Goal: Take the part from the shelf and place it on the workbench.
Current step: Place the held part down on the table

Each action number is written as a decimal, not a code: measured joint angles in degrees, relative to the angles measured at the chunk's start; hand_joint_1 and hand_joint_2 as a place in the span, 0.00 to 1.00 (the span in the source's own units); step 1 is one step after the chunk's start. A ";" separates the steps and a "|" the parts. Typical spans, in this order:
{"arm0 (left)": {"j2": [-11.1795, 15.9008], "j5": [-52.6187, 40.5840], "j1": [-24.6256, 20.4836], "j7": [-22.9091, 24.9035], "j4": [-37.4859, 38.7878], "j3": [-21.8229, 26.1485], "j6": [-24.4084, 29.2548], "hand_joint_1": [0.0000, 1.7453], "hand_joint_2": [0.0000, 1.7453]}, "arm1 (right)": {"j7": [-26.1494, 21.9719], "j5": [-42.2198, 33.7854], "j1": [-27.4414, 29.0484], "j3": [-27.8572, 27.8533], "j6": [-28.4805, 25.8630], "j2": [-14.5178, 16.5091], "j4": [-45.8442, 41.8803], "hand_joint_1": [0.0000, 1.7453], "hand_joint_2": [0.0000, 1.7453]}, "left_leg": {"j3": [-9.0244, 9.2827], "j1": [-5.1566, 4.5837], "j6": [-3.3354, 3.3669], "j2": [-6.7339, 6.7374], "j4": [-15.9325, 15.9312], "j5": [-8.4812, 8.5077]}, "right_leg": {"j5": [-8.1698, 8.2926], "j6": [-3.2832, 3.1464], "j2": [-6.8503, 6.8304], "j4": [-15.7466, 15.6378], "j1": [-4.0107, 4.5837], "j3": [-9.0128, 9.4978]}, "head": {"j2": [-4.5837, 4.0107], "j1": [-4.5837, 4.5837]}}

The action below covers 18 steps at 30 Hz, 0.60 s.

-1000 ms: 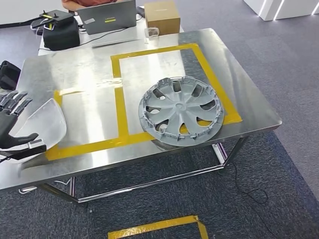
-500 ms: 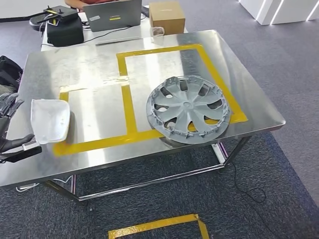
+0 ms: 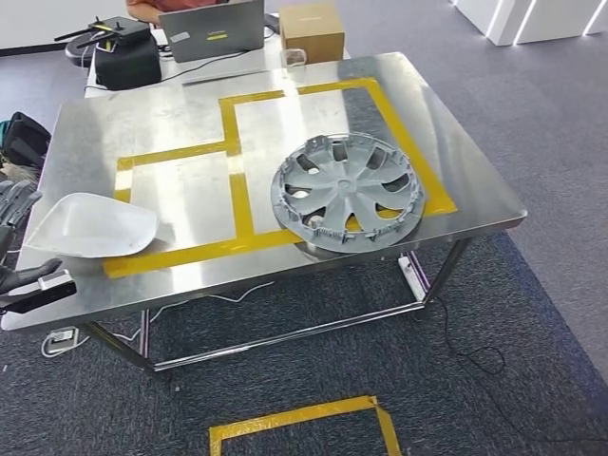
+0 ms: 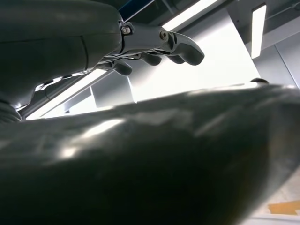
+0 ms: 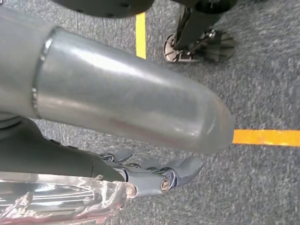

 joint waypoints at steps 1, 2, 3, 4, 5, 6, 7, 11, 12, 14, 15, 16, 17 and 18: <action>0.03 0.01 0.01 0.00 0.00 0.07 0.00 0.00 0.00 | 0.00 0.01 -0.01 -0.01 -0.01 -0.01 0.01 0.00 0.00 | -0.80 0.06 -0.26 0.02 2.38 -2.64 | 0.78 -0.30 -0.09 -0.19 -0.12 -0.51 | 0.00 -0.04; 0.03 0.01 0.04 0.00 0.00 0.11 0.00 0.00 0.00 | 0.00 0.01 -0.04 -0.01 -0.01 -0.01 0.01 0.00 0.00 | -1.76 0.08 -0.49 0.04 5.87 -5.81 | 1.49 -0.48 -0.11 -0.23 -0.12 -1.21 | -0.01 -0.10; -0.01 0.01 0.08 0.00 0.00 0.13 0.00 0.00 0.00 | 0.00 0.02 -0.04 -0.01 -0.01 -0.02 0.01 0.00 0.00 | -2.66 0.12 -0.68 0.04 9.81 -8.47 | 2.18 -0.55 -0.13 -0.22 -0.13 -2.06 | -0.01 -0.10; -0.04 0.01 0.17 0.00 0.00 0.13 0.00 0.00 0.00 | 0.00 0.02 0.01 -0.01 -0.01 -0.02 0.01 0.00 0.00 | -3.11 0.15 -0.83 0.05 12.97 -9.88 | 2.80 -0.49 -0.16 -0.20 -0.13 -2.90 | 0.00 -0.12; -0.07 0.01 0.25 0.00 0.00 0.12 0.00 0.00 0.00 | 0.00 0.02 0.07 -0.01 -0.01 -0.02 0.01 0.00 0.00 | -2.81 0.18 -0.93 0.05 14.68 -10.02 | 3.42 -0.42 -0.19 -0.16 -0.14 -3.75 | 0.00 -0.11; -0.08 0.01 0.30 0.00 0.00 0.13 0.00 0.00 0.00 | 0.00 0.02 0.10 -0.01 -0.01 -0.02 0.01 0.00 0.00 | -1.53 0.20 -0.98 0.06 14.38 -9.07 | 4.03 -0.31 -0.21 -0.11 -0.16 -4.58 | 0.00 -0.10; -0.07 0.01 0.31 0.00 0.00 0.16 0.00 0.00 0.00 | 0.00 0.02 0.10 -0.01 -0.01 -0.02 0.01 0.00 0.00 | 0.70 0.23 -1.02 0.08 12.21 -7.73 | 4.62 -0.17 -0.22 -0.03 -0.19 -5.35 | 0.01 -0.12; -0.07 0.01 0.15 0.00 -0.13 0.37 0.03 0.00 0.00 | -0.02 0.04 -0.04 -0.01 -0.01 -0.02 -0.02 0.00 0.00 | 10.53 0.16 -0.26 0.08 -0.94 -7.44 | 6.54 0.94 -0.07 0.67 0.04 -7.42 | 0.00 -0.09; -0.09 0.01 0.17 0.00 -0.16 0.39 0.04 0.00 0.00 | -0.02 0.04 0.01 -0.01 -0.01 -0.02 -0.02 0.00 0.00 | 10.79 0.01 0.34 0.04 -1.82 -7.63 | 7.03 1.27 -0.04 0.65 0.09 -7.66 | 0.01 -0.07; -0.22 0.01 0.19 0.00 -0.17 0.38 0.03 0.00 0.00 | 0.01 0.03 0.21 -0.01 -0.01 -0.03 -0.02 0.00 0.00 | 9.88 0.02 1.53 0.21 -1.79 -6.88 | 7.20 1.94 -0.02 0.72 -0.01 -8.21 | 0.01 -0.04; -0.29 0.01 0.19 0.00 -0.17 0.37 0.03 0.00 0.00 | 0.03 0.03 0.32 -0.01 -0.01 -0.03 -0.02 0.00 0.00 | 9.32 0.08 2.06 0.31 -1.82 -6.31 | 5.90 2.27 -0.02 1.64 -0.05 -8.79 | 0.00 0.04; -0.35 0.01 0.16 0.00 -0.17 0.36 0.02 0.00 0.00 | 0.04 0.02 0.36 -0.01 -0.01 -0.03 -0.02 0.00 0.00 | 8.64 0.15 2.47 0.40 -1.86 -5.68 | 3.56 2.57 -0.03 3.75 -0.09 -9.63 | 0.00 0.11; -0.37 0.00 0.16 0.00 -0.17 0.36 0.02 0.00 0.00 | 0.05 0.02 0.35 -0.01 -0.01 -0.03 -0.02 0.00 0.00 | 7.94 0.13 2.70 0.42 -1.84 -5.05 | 0.51 2.83 -0.03 7.01 -0.10 -10.65 | 0.01 0.21; -0.39 -0.01 0.18 0.00 -0.17 0.36 0.02 0.00 0.00 | 0.04 0.02 0.31 0.00 -0.01 -0.02 -0.02 0.00 0.00 | 7.14 0.09 2.84 0.42 -1.82 -4.40 | -2.25 3.02 -0.03 10.96 -0.11 -11.57 | 0.01 0.25</action>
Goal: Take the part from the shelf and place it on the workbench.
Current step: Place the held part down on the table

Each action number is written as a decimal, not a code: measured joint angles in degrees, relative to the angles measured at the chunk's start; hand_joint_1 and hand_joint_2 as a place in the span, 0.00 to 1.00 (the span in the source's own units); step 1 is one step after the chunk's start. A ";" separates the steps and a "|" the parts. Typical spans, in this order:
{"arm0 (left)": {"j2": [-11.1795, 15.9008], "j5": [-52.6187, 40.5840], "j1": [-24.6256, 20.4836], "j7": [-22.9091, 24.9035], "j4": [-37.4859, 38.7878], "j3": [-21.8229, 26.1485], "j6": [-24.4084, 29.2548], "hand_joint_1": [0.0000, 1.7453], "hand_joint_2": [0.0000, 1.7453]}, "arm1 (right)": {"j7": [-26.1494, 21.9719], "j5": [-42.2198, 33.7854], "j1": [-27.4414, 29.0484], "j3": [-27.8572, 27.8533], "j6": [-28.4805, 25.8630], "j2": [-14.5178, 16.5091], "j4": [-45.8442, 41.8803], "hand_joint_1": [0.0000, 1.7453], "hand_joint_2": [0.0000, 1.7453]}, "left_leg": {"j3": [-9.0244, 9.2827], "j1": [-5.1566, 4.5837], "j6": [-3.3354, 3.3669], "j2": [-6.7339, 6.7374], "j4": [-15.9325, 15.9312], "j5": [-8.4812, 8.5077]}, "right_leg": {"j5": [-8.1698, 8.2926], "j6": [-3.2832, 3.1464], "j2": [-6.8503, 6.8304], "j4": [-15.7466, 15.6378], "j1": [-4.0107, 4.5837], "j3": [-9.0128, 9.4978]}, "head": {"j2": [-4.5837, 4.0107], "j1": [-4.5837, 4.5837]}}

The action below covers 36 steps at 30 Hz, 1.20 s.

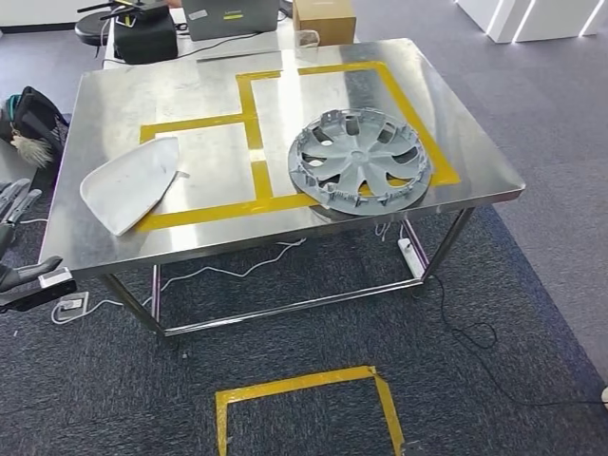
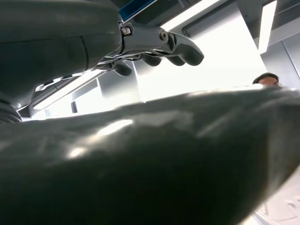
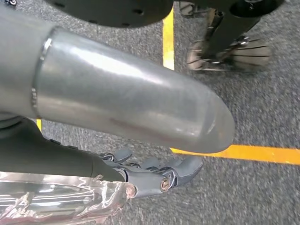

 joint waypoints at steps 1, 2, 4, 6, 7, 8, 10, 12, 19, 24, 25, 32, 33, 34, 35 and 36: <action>-0.03 0.00 0.04 -0.01 0.00 0.00 -0.02 0.00 0.00 | 0.00 0.00 -0.04 0.01 0.00 0.01 0.00 0.00 0.00 | -0.83 -0.05 0.03 0.00 0.03 0.67 | -1.68 0.11 0.00 3.58 -0.01 -0.56 | 0.01 0.01; -0.07 -0.01 0.12 -0.04 0.00 0.00 -0.03 0.00 0.00 | 0.00 -0.01 -0.06 0.01 0.00 0.01 0.00 0.00 0.00 | -1.66 -0.12 0.01 -0.01 0.06 1.33 | -2.00 0.11 0.00 5.82 0.00 -0.49 | 0.00 -0.01; -0.12 -0.03 0.31 -0.09 0.00 0.01 -0.06 0.00 0.00 | -0.01 -0.03 -0.07 0.01 0.00 0.01 0.00 0.00 0.00 | -3.23 -0.24 -0.16 -0.02 0.09 2.59 | 0.31 -0.18 0.01 4.36 0.04 2.55 | -0.01 -0.01; -0.10 -0.08 0.38 -0.11 -0.01 0.09 -0.07 0.00 0.00 | -0.07 -0.05 -0.19 0.00 0.00 -0.01 0.00 0.00 0.00 | -4.48 -0.35 -0.56 -0.04 0.17 3.75 | 1.62 -0.75 0.06 -3.61 0.14 8.91 | -0.01 -0.02; -0.08 -0.13 0.35 -0.11 -0.03 0.15 -0.09 0.00 0.00 | -0.13 -0.06 -0.28 0.01 0.01 -0.01 0.00 0.00 0.00 | -4.89 -0.40 -0.82 -0.03 0.18 4.33 | 1.34 -1.04 0.11 -7.45 0.21 11.63 | 0.00 -0.06; -0.07 -0.21 0.28 -0.11 -0.04 0.20 -0.15 0.00 0.00 | -0.20 -0.08 -0.35 0.01 0.01 -0.01 0.00 0.00 0.00 | -5.11 -0.42 -1.11 -0.02 0.15 4.86 | 0.79 -1.27 0.18 -10.05 0.30 13.13 | 0.00 -0.04; -0.07 -0.51 0.15 -0.13 -0.07 0.22 -0.37 0.00 0.00 | -0.29 -0.11 -0.34 0.01 0.02 -0.01 0.00 0.00 0.00 | -5.29 -0.37 -1.74 0.00 -0.11 5.92 | 0.78 -1.89 0.27 -11.43 0.44 13.11 | 0.00 -0.01; -0.08 -0.93 0.03 -0.15 -0.06 0.19 -0.76 0.00 0.00 | -0.32 -0.19 -0.22 -0.01 0.04 -0.02 0.01 0.00 0.00 | -5.85 -0.24 -2.36 0.00 0.58 4.69 | 1.85 -2.75 0.13 -11.60 0.32 12.38 | 0.00 -0.04; -0.73 -1.84 -1.25 -0.34 0.08 -0.39 -2.09 0.00 0.00 | -0.42 -0.33 -0.17 -0.01 0.19 -0.02 0.02 0.00 0.00 | -7.27 -0.10 -3.33 0.00 15.47 -3.65 | 6.23 -3.37 -0.14 -11.62 0.16 7.23 | -0.01 -0.29; -0.97 -2.29 -2.74 -0.12 0.16 -0.97 -2.32 0.00 0.00 | -0.72 -0.38 -0.19 -0.01 0.31 -0.08 0.00 0.00 0.00 | 3.09 -0.26 -2.50 -0.10 0.17 -2.24 | 8.43 -2.24 -0.16 -11.27 0.59 4.96 | -0.02 -0.23; -1.07 -2.33 -2.84 -0.03 0.20 -1.14 -2.36 0.00 0.00 | -0.77 -0.43 -0.17 -0.01 0.31 -0.13 0.00 0.00 0.00 | 3.20 -0.31 -2.11 -0.14 -0.70 -2.50 | 8.73 -2.31 -0.15 -11.29 0.66 4.71 | -0.02 -0.20; -2.11 -2.30 -3.46 0.48 0.65 -1.81 -2.50 0.00 0.00 | -0.80 -0.52 -0.01 -0.02 0.37 -0.39 0.00 0.00 0.00 | 2.02 -1.01 -0.63 -0.13 -0.83 -1.47 | 10.98 -4.15 -0.12 -12.40 0.33 4.07 | -0.01 -0.10; -2.21 -2.30 -3.57 0.50 0.72 -1.82 -2.51 0.00 0.00 | -0.81 -0.52 0.00 -0.02 0.42 -0.39 0.00 0.00 0.00 | 1.84 -1.12 -0.42 -0.12 -0.80 -1.33 | 11.25 -3.66 -0.12 -12.63 0.20 4.02 | -0.01 -0.10; -2.30 -2.30 -3.68 0.52 0.79 -1.83 -2.51 0.00 0.00 | -0.81 -0.52 0.02 -0.03 0.45 -0.39 0.00 0.00 0.00 | 1.66 -1.22 -0.25 -0.10 -0.76 -1.22 | 11.48 -3.18 -0.12 -12.80 0.07 3.95 | -0.01 -0.10; -2.37 -2.30 -3.79 0.55 0.86 -1.84 -2.51 0.00 0.00 | -0.81 -0.52 0.03 -0.03 0.48 -0.39 0.00 0.00 0.00 | 1.47 -1.32 -0.10 -0.10 -0.70 -1.12 | 11.67 -2.72 -0.12 -12.93 -0.06 3.87 | -0.01 -0.10; -2.44 -2.30 -3.88 0.58 0.93 -1.85 -2.51 0.00 0.00 | -0.81 -0.52 0.04 -0.02 0.50 -0.39 0.00 0.00 0.00 | 1.29 -1.41 0.03 -0.10 -0.61 -1.04 | 11.82 -2.28 -0.12 -13.03 -0.19 3.80 | 0.00 -0.11</action>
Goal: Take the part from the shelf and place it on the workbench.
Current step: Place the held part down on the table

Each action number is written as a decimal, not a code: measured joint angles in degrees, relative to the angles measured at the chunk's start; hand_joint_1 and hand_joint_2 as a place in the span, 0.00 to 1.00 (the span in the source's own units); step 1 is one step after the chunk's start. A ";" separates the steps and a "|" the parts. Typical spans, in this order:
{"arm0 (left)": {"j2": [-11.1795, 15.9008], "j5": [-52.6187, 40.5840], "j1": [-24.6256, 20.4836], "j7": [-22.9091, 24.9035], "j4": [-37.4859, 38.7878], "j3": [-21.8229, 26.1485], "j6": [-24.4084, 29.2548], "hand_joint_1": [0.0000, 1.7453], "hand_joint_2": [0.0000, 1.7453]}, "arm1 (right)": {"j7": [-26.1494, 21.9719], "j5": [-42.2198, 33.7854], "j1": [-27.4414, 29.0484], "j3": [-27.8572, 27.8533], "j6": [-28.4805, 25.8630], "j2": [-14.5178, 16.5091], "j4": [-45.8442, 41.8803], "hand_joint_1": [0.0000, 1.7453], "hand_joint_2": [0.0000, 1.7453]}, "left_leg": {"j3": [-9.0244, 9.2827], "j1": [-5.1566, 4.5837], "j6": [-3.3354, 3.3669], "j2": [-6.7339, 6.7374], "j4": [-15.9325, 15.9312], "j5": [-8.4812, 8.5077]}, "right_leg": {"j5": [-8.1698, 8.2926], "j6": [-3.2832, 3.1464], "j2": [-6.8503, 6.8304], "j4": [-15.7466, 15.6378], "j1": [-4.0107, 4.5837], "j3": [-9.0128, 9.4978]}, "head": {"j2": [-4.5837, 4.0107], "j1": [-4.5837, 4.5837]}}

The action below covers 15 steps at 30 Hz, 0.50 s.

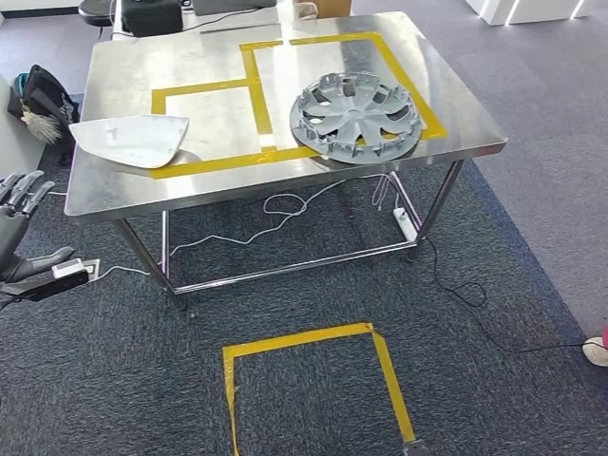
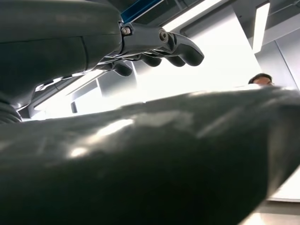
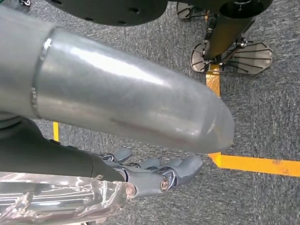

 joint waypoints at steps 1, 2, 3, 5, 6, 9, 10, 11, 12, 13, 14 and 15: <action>-0.04 0.01 -0.11 0.05 0.07 -0.01 0.00 0.00 0.00 | 0.00 -0.01 0.00 0.00 0.00 0.00 0.00 0.00 0.00 | -0.18 -0.09 0.12 0.00 0.11 0.07 | 0.12 0.41 0.00 -0.05 -0.12 -0.08 | 0.00 -0.01; -0.07 0.01 -0.21 0.10 0.14 -0.01 0.00 0.00 0.00 | 0.00 -0.01 0.00 0.00 0.01 -0.01 0.00 0.00 0.00 | -0.33 -0.16 0.23 0.00 0.24 0.17 | 0.28 0.79 0.00 -0.10 -0.22 -0.14 | 0.00 -0.02; -0.09 0.00 -0.30 0.15 0.20 -0.02 0.00 0.00 0.00 | 0.00 -0.02 0.02 0.00 0.02 -0.01 0.00 0.00 0.00 | -0.47 -0.17 0.37 0.03 0.32 0.36 | 0.48 1.17 0.02 -0.12 -0.26 -0.19 | 0.00 -0.02; -0.13 0.00 -0.55 0.22 0.28 -0.04 0.00 0.00 0.00 | -0.01 -0.02 0.05 -0.01 0.03 -0.02 0.00 0.00 0.00 | -0.69 0.17 0.82 0.19 0.20 1.00 | -0.45 1.82 0.11 0.62 -0.24 -0.78 | -0.01 0.02; -0.16 0.00 -0.66 0.25 0.31 -0.07 0.00 0.00 0.00 | -0.01 -0.03 0.09 -0.01 0.03 -0.02 0.00 0.00 0.00 | -0.84 0.38 1.06 0.29 0.09 1.33 | -2.09 2.05 0.15 2.43 -0.23 -1.52 | -0.01 0.13; -0.45 0.00 -0.81 0.27 0.41 -0.25 -0.02 0.00 0.00 | 0.00 -0.04 0.19 -0.01 0.07 -0.02 0.00 0.00 0.00 | -1.57 0.61 1.25 0.37 0.04 1.99 | -9.39 2.32 0.11 14.11 -0.41 -5.25 | -0.01 0.35; -0.58 0.00 -0.81 0.27 0.48 -0.38 -0.04 0.00 0.00 | 0.00 -0.05 0.20 -0.01 0.09 -0.02 0.00 0.00 0.00 | -1.88 0.63 1.13 0.37 0.05 2.22 | -10.76 2.35 0.10 17.18 -0.47 -5.87 | 0.00 0.34; -0.70 0.00 -0.81 0.27 0.55 -0.52 -0.08 0.00 0.00 | 0.00 -0.06 0.20 -0.01 0.11 -0.03 0.00 0.00 0.00 | -2.19 0.67 0.95 0.36 0.07 2.45 | -11.11 2.35 0.10 18.16 -0.50 -5.45 | 0.00 0.34; -0.80 0.00 -0.82 0.27 0.62 -0.63 -0.11 0.00 0.00 | 0.00 -0.08 0.18 -0.01 0.15 -0.05 0.00 0.00 0.00 | -2.48 0.75 0.73 0.34 0.11 2.67 | -10.49 2.32 0.11 16.63 -0.54 -3.80 | 0.00 0.33; -0.87 0.00 -0.87 0.27 0.69 -0.70 -0.14 0.00 0.00 | 0.00 -0.11 0.16 -0.01 0.18 -0.08 0.00 0.00 0.00 | -2.75 0.89 0.46 0.31 0.20 2.88 | -9.29 2.29 0.11 13.13 -0.59 -1.12 | 0.00 0.33; -0.89 0.01 -0.99 0.27 0.75 -0.72 -0.16 0.00 0.00 | 0.00 -0.13 0.09 -0.01 0.20 -0.11 0.00 0.00 0.00 | -3.04 0.96 0.14 0.26 0.31 3.07 | -8.62 2.31 0.16 8.87 -0.59 1.81 | 0.00 0.33; -0.86 0.02 -1.18 0.29 0.79 -0.72 -0.20 0.00 0.00 | 0.00 -0.15 -0.01 -0.01 0.23 -0.13 0.00 0.00 0.00 | -3.33 1.01 -0.21 0.22 0.41 3.28 | -8.02 2.18 0.31 5.42 -0.53 4.16 | 0.00 0.32</action>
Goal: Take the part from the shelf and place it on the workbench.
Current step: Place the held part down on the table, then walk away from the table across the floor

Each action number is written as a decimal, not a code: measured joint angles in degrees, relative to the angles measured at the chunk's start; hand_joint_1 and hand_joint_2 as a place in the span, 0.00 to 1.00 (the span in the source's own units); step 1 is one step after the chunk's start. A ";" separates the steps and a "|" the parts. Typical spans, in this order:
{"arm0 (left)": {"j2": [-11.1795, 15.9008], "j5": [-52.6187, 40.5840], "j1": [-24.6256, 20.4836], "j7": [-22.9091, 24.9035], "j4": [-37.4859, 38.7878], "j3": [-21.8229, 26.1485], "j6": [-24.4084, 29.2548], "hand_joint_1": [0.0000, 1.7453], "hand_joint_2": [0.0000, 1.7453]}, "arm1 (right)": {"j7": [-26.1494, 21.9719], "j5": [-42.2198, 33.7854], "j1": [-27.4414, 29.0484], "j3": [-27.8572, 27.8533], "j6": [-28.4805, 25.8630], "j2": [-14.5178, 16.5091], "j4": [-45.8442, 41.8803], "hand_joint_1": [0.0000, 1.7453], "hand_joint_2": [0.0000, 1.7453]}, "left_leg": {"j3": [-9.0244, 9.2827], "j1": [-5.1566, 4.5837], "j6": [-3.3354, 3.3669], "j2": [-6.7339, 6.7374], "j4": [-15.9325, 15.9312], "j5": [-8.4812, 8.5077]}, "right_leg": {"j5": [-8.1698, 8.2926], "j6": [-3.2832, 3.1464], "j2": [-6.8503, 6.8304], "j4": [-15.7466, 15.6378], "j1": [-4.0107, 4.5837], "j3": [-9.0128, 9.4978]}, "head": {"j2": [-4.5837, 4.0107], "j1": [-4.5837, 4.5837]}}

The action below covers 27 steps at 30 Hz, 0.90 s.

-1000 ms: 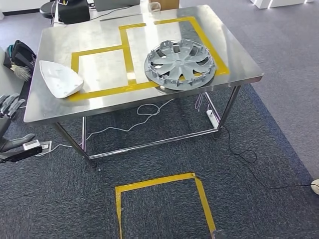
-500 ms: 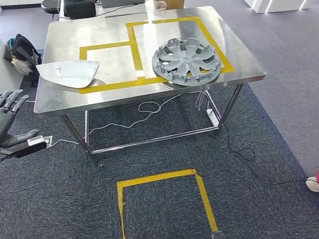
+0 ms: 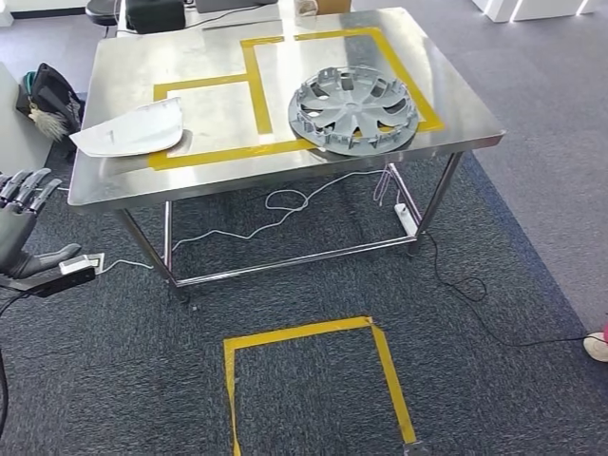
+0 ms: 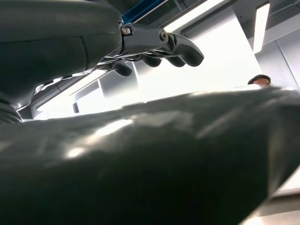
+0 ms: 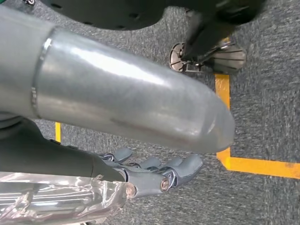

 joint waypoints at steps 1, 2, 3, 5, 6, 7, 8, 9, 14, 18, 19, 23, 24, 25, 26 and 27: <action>0.03 0.02 -0.21 0.02 0.03 -0.01 -0.04 0.00 0.00 | -0.01 -0.01 -0.10 0.00 0.01 -0.01 0.00 0.00 0.00 | -0.23 0.01 -0.41 -0.04 0.09 0.26 | 0.19 -0.15 0.13 -2.16 0.07 1.35 | 0.00 0.01; 0.07 0.04 -0.40 0.03 0.06 -0.01 -0.10 0.00 0.00 | -0.01 -0.01 -0.18 0.00 0.02 -0.01 0.00 0.00 0.00 | -0.42 -0.01 -0.83 -0.07 0.13 0.56 | 0.05 -0.38 0.26 -2.92 0.20 1.71 | -0.01 -0.01; 0.10 0.06 -0.54 0.04 0.09 -0.03 -0.18 0.00 0.00 | -0.01 -0.02 -0.19 -0.01 0.03 -0.02 0.00 0.00 0.00 | -0.54 0.02 -1.24 -0.09 0.12 0.87 | 0.41 -0.78 0.35 -2.77 0.29 1.49 | 0.00 -0.02; 0.13 0.07 -0.61 0.04 0.19 -0.06 -0.31 0.00 0.00 | 0.01 -0.05 -0.18 -0.05 0.01 -0.04 0.00 0.00 0.00 | -0.95 0.20 -1.91 -0.10 0.50 0.47 | 0.94 -1.69 0.27 -2.72 0.23 0.78 | 0.00 -0.05; 0.16 0.07 -0.64 0.04 0.24 -0.07 -0.36 0.00 0.00 | 0.01 -0.06 -0.20 -0.08 0.01 -0.05 0.00 0.00 0.00 | -1.48 0.27 -2.18 -0.09 1.71 -1.01 | 1.37 -2.20 0.22 -2.75 0.20 0.32 | 0.00 -0.06; 0.19 0.08 -0.69 0.04 0.29 -0.08 -0.38 0.00 0.00 | 0.01 -0.06 -0.25 -0.10 0.01 -0.04 0.00 0.00 0.00 | -2.36 0.31 -2.41 -0.09 4.13 -3.38 | 1.88 -2.63 0.17 -2.82 0.17 -0.26 | -0.01 -0.09; 0.20 0.09 -0.75 0.04 0.33 -0.09 -0.40 0.00 0.00 | 0.01 -0.05 -0.30 -0.12 0.01 -0.04 0.00 0.00 0.00 | -3.48 0.31 -2.61 -0.09 7.68 -6.28 | 2.42 -2.93 0.15 -2.81 0.26 -0.95 | -0.01 -0.11; 0.19 0.10 -0.79 0.04 0.37 -0.11 -0.42 0.00 0.00 | 0.00 -0.05 -0.31 -0.13 0.01 -0.03 0.00 0.00 0.00 | -4.62 0.29 -2.71 -0.10 11.70 -8.85 | 3.01 -3.13 0.14 -2.79 0.36 -1.70 | -0.01 -0.09; 0.13 0.10 -1.00 0.04 0.57 -0.22 -0.45 0.00 0.00 | -0.01 -0.05 -0.31 -0.17 0.02 -0.04 0.00 0.00 0.00 | -0.06 -0.08 -1.80 -0.08 11.82 -6.56 | 6.15 -3.38 0.14 -2.71 0.93 -5.72 | -0.01 -0.08; 0.30 0.02 -1.55 0.06 0.63 -0.12 -0.30 0.00 0.00 | -0.32 -0.07 -0.26 -0.19 0.22 -0.04 0.00 0.00 0.00 | 8.17 -0.86 -0.74 -0.01 -0.50 -7.45 | 8.55 -2.52 0.17 -3.07 1.27 -6.98 | -0.01 -0.09; 0.28 -0.01 -1.55 0.07 0.65 -0.13 -0.26 0.00 0.00 | -0.39 -0.09 -0.19 -0.20 0.29 -0.04 0.00 0.00 0.00 | 7.87 -0.87 -0.52 0.01 -0.67 -7.02 | 9.21 -2.18 0.14 -3.42 1.25 -6.95 | -0.01 -0.12; 0.22 -0.07 -1.47 0.08 0.66 -0.27 -0.16 0.00 0.00 | -0.41 -0.13 0.18 -0.24 0.36 -0.07 0.01 0.00 0.00 | 6.29 -0.37 0.66 0.14 -0.93 -4.74 | 4.41 -0.75 0.07 3.06 0.95 -10.05 | 0.00 0.27; 0.21 -0.07 -1.40 0.09 0.67 -0.29 -0.15 0.00 0.00 | -0.41 -0.14 0.23 -0.24 0.36 -0.07 0.02 0.00 0.00 | 5.71 -0.33 0.77 0.13 -0.89 -4.26 | 1.80 -0.41 0.02 7.35 0.80 -11.35 | 0.00 0.42; 0.19 -0.07 -1.31 0.09 0.70 -0.32 -0.15 0.00 0.00 | -0.42 -0.14 0.24 -0.24 0.36 -0.07 0.02 0.00 0.00 | 5.14 -0.32 0.77 0.12 -0.85 -3.82 | -0.17 -0.15 -0.02 11.07 0.63 -12.31 | 0.00 0.44; 0.17 -0.07 -1.21 0.09 0.74 -0.35 -0.15 0.00 0.00 | -0.41 -0.14 0.25 -0.25 0.36 -0.07 0.01 0.00 0.00 | 4.63 -0.31 0.68 0.11 -0.80 -3.42 | -1.22 0.03 -0.04 13.09 0.50 -12.32 | 0.00 0.44; 0.16 -0.08 -1.12 0.13 0.77 -0.38 -0.15 0.00 0.00 | -0.40 -0.15 0.26 -0.25 0.36 -0.07 0.01 0.00 0.00 | 4.21 -0.27 0.53 0.10 -0.74 -3.09 | -1.27 0.15 -0.06 12.74 0.42 -11.09 | 0.00 0.45</action>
